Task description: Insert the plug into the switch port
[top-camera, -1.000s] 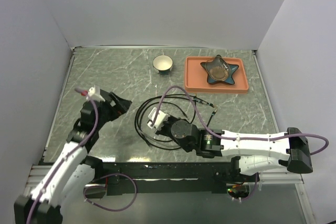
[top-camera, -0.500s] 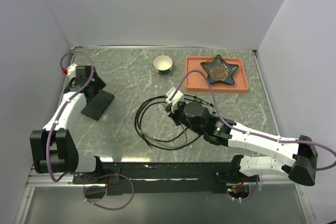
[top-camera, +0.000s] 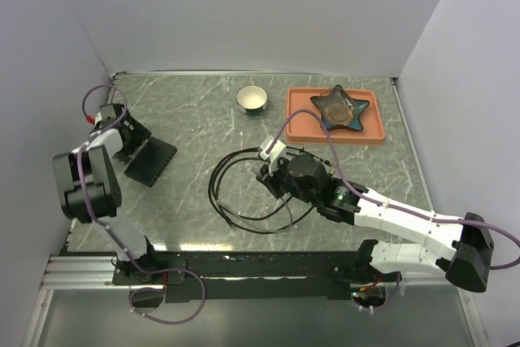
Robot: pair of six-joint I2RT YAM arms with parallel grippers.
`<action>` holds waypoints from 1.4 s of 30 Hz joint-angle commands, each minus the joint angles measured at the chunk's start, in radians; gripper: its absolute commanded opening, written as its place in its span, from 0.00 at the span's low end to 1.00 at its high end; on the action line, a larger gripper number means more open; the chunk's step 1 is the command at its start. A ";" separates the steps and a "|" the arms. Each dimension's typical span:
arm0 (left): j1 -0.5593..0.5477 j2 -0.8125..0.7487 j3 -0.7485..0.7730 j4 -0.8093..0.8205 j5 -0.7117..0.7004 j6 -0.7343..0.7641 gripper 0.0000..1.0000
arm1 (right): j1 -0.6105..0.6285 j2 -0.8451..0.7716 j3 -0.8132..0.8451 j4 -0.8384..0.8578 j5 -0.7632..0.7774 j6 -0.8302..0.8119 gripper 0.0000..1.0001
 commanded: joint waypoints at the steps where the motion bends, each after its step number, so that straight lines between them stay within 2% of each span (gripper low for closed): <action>1: -0.004 0.117 0.120 0.068 0.140 0.034 0.96 | -0.013 -0.029 -0.013 -0.011 -0.044 0.021 0.00; 4: -0.012 0.180 0.128 0.072 0.187 0.031 0.96 | -0.016 -0.029 -0.013 -0.024 -0.048 0.021 0.00; 9: -0.046 0.188 0.108 0.071 0.214 0.034 0.96 | -0.021 -0.024 -0.014 -0.030 -0.047 0.045 0.00; 17: -0.097 0.134 0.007 0.111 0.272 0.019 0.97 | -0.032 -0.003 -0.002 -0.039 -0.070 0.050 0.00; 21: -0.107 0.080 -0.107 0.172 0.329 -0.010 0.97 | -0.032 0.016 0.003 -0.044 -0.082 0.053 0.00; 27: -0.141 -0.004 -0.202 0.209 0.327 -0.041 0.97 | -0.030 0.028 0.010 -0.045 -0.091 0.053 0.00; 31: -0.141 -0.043 -0.170 0.157 0.212 -0.041 0.96 | -0.032 0.040 0.021 -0.050 -0.105 0.051 0.00; 38: -0.120 -0.124 -0.075 0.048 -0.094 -0.047 0.96 | -0.030 0.054 0.030 -0.065 -0.159 0.056 0.00; 42: -0.049 -0.203 -0.113 0.040 -0.136 -0.059 0.96 | -0.032 0.057 0.024 -0.064 -0.171 0.055 0.00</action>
